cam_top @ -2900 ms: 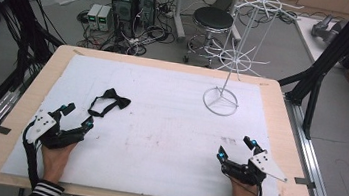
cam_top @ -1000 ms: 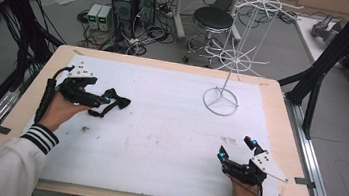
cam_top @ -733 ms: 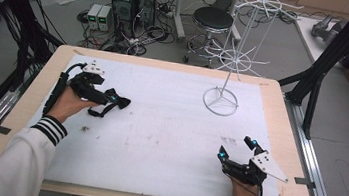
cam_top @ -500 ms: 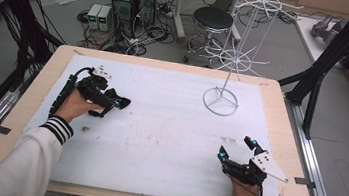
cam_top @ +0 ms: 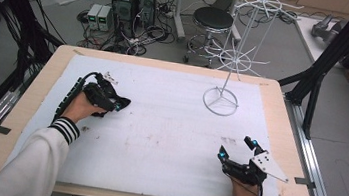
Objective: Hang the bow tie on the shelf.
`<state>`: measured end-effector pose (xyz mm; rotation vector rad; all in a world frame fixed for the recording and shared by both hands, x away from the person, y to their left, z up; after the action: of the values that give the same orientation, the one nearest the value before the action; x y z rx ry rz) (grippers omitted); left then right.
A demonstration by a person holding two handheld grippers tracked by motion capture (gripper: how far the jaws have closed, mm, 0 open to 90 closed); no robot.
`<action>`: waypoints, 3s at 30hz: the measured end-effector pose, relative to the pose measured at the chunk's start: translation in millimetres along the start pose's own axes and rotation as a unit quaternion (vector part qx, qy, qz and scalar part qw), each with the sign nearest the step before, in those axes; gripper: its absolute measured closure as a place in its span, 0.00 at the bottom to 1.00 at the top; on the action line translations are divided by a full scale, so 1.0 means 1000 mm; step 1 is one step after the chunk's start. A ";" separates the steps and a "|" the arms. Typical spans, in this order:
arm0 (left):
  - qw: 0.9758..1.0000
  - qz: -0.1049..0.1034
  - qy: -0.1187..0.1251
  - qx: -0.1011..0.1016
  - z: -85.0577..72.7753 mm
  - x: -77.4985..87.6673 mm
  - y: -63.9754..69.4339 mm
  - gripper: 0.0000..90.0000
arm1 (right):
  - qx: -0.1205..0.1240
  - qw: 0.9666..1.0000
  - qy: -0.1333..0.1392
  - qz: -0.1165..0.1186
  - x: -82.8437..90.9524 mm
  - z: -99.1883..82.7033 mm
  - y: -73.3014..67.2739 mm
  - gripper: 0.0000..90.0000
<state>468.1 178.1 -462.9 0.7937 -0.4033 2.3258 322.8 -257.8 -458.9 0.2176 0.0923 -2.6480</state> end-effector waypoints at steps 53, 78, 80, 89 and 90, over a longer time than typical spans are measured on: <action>0.998 0.011 0.032 0.052 0.011 0.004 0.001 0.96 | -0.001 1.000 0.002 -0.001 0.000 0.000 0.001 0.05; 0.972 0.004 0.213 0.099 0.066 0.035 0.013 0.97 | -0.001 1.000 0.002 -0.001 0.000 0.000 0.001 0.05; 0.972 0.002 0.217 0.095 0.072 0.036 0.016 0.97 | -0.002 1.000 0.002 -0.001 0.000 0.000 0.001 0.05; 0.967 -0.017 0.239 0.087 0.103 0.033 0.033 0.97 | -0.003 1.000 0.001 -0.002 0.000 0.000 0.001 0.05; 0.966 -0.019 0.243 0.087 0.107 0.032 0.035 0.97 | -0.002 1.000 0.002 -0.002 0.000 0.000 0.001 0.05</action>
<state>471.9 117.8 -363.0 0.2800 0.0325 2.4376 323.7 -259.0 -458.7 0.2210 0.0993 -2.6508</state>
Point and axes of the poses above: each handheld gripper's, and its own axes: x roughly backward along the jaws, z roughly out of its top, y roughly to its right, the point moved 7 cm from there along -x, roughly forward along the jaws, and after that the axes turned 15 degrees about y, right-handed, at the moved point
